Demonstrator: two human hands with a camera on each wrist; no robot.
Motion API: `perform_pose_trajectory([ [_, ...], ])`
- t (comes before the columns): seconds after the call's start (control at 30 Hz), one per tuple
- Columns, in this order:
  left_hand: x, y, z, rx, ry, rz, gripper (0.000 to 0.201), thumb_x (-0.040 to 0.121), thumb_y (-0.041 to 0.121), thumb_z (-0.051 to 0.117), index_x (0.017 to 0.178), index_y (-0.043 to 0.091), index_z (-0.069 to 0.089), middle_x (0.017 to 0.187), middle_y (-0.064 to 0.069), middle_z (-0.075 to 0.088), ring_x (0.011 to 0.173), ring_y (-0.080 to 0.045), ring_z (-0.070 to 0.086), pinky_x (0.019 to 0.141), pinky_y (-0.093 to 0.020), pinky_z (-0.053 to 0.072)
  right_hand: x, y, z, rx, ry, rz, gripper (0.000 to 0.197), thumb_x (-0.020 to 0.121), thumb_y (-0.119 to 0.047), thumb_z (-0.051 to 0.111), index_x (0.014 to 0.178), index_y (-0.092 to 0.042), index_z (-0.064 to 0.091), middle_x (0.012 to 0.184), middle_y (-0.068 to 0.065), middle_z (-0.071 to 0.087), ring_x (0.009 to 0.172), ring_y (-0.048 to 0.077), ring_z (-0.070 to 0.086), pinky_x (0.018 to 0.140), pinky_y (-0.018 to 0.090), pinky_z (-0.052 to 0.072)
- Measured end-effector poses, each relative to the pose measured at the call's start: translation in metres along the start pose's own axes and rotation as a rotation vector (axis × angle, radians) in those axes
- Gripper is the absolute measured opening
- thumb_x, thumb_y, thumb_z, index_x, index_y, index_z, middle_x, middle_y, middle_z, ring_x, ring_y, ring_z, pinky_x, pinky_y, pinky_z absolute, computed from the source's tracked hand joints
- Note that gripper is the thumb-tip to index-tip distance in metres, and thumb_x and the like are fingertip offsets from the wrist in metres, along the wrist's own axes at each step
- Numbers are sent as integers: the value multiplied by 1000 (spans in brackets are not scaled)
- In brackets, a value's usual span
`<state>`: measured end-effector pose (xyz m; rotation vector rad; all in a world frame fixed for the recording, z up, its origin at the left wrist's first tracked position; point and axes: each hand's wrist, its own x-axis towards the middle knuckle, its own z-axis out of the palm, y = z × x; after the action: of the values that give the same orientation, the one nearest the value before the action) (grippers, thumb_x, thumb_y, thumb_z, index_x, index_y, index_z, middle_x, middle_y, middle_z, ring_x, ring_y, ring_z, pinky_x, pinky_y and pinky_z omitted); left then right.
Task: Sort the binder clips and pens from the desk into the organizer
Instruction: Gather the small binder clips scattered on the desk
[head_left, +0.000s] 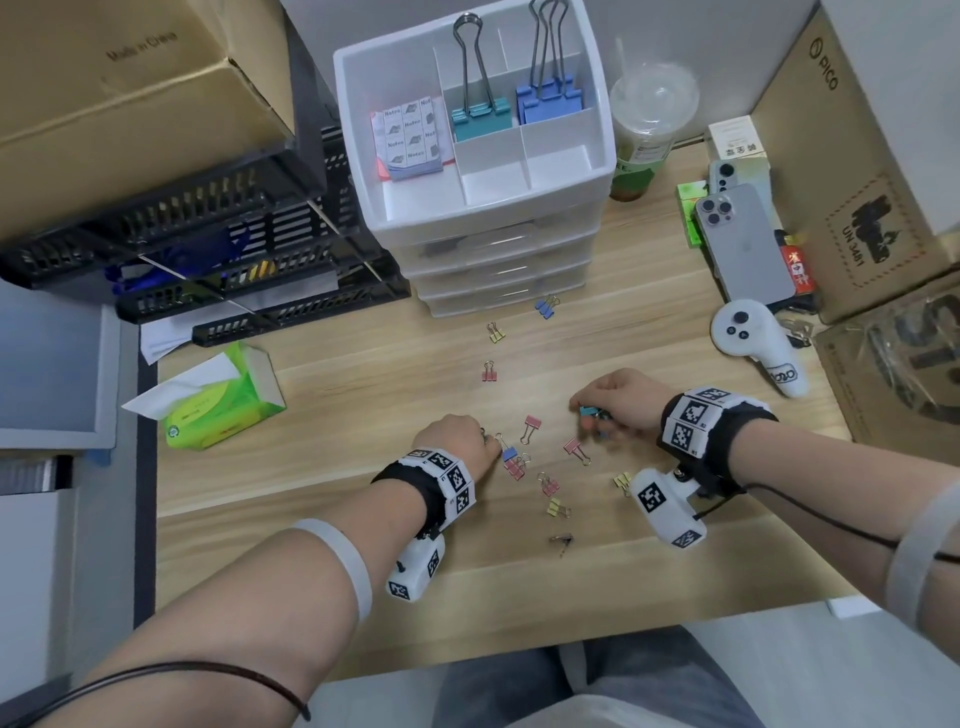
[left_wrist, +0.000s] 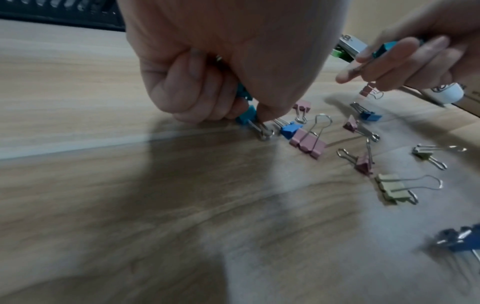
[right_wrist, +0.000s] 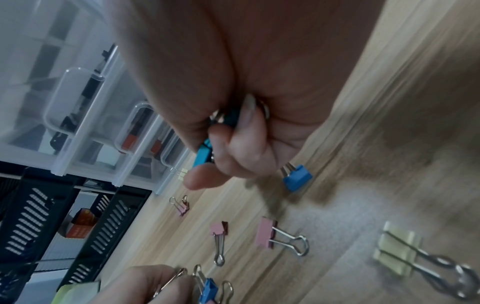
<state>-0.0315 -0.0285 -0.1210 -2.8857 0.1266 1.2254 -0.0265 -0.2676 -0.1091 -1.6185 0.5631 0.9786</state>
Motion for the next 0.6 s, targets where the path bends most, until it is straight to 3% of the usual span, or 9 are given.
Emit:
perform_pose_trajectory([
  [0.13,1,0,1,-155,41,-58,39,91,41,45,72,10,60,69,-4,59,63,-25,56,56,-27,43,3,-4,1,105,-67,61,13,97,-6,54,94,5,61,74,23,70,40,16,38,34,18,27],
  [0.27,6,-4,-9,-420,57,-58,43,85,47,54,83,6,67,80,-9,67,70,-28,63,61,-33,50,9,-2,4,211,-77,105,11,98,-6,52,99,3,58,79,24,68,44,15,39,36,19,28],
  [0.33,5,-1,-19,-512,98,-5,39,86,44,55,84,7,67,80,-9,68,72,-28,63,64,-35,52,13,-3,8,286,-96,141,9,99,-6,50,98,1,55,77,23,66,49,17,40,36,19,30],
  [0.43,-4,20,-42,-584,165,132,33,89,37,54,76,7,57,67,-3,54,63,-24,50,57,-32,40,20,-3,18,395,-172,249,7,96,-8,53,97,-1,54,78,20,64,53,16,45,35,18,36],
  [0.5,-13,39,-60,-558,217,237,33,88,38,53,71,11,49,64,-4,50,61,-24,46,56,-33,39,18,-9,25,490,-236,303,13,95,-10,55,94,2,57,78,18,61,51,17,53,38,21,44],
  [0.57,-22,55,-76,-478,254,342,32,87,41,52,68,15,43,64,-4,51,60,-26,48,57,-35,43,18,-13,29,549,-223,253,15,97,-8,53,93,4,61,80,19,64,56,24,65,48,28,54],
  [0.6,-26,61,-83,-428,268,388,31,87,41,53,69,17,42,65,-4,52,61,-26,50,57,-36,44,16,-18,29,490,-175,186,14,97,-7,52,96,2,63,88,21,68,67,27,70,56,30,57],
])
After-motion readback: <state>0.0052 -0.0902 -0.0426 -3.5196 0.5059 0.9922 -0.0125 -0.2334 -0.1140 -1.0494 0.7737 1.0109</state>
